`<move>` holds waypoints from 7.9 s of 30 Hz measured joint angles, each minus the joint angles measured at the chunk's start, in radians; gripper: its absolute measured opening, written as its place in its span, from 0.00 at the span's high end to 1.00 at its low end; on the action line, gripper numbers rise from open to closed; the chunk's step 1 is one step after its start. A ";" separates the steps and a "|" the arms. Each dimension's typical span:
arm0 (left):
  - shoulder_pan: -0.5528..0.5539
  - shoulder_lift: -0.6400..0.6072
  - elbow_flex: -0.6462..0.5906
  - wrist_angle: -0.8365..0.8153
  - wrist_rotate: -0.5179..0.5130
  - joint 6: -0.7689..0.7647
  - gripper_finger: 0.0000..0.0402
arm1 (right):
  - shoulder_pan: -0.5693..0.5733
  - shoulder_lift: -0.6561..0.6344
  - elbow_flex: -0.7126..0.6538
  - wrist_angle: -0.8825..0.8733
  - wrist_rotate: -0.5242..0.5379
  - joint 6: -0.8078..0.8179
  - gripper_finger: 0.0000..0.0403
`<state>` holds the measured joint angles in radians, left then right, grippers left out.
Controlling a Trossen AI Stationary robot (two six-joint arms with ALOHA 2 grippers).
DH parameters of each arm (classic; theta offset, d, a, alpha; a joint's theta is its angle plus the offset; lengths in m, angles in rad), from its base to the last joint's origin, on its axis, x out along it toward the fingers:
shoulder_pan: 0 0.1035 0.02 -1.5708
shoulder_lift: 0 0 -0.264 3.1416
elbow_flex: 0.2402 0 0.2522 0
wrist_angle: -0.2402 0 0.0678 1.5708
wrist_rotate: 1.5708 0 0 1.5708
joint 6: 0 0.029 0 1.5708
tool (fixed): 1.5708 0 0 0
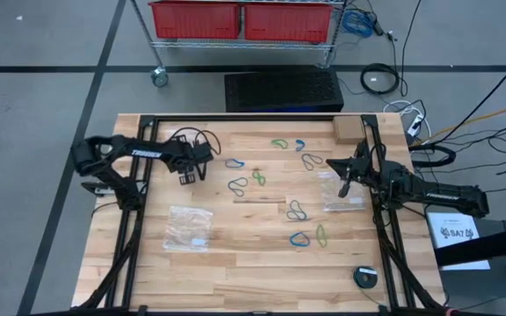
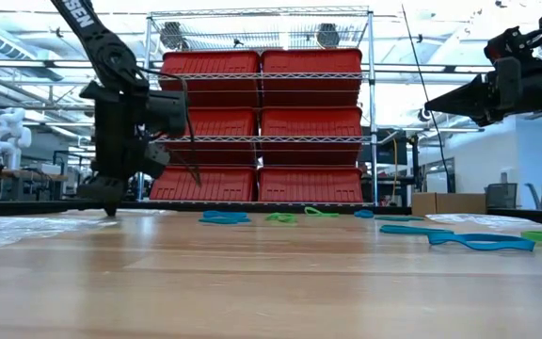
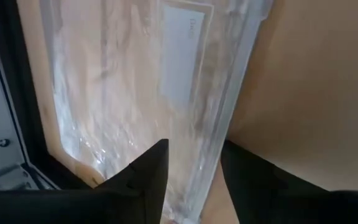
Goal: Sort rubber bands
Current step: Open the top left transparent zip bag
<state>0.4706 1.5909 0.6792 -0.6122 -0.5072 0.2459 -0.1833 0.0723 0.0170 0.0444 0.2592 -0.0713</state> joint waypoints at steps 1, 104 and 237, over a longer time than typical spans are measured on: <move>0.003 0.011 0.001 0.005 -0.003 0.010 0.61 | 0.000 0.000 0.000 0.001 0.000 0.000 1.00; -0.293 -0.175 0.182 0.583 0.347 0.074 1.00 | -0.010 1.514 1.049 -0.048 -0.213 -0.045 0.82; -0.060 -0.225 -0.297 1.957 1.079 -0.284 0.98 | 0.214 1.166 0.722 0.502 -0.004 -0.076 1.00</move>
<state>0.4101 1.3659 0.3824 1.3445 0.5720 -0.0380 0.0307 1.2385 0.7387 0.5461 0.2554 -0.1477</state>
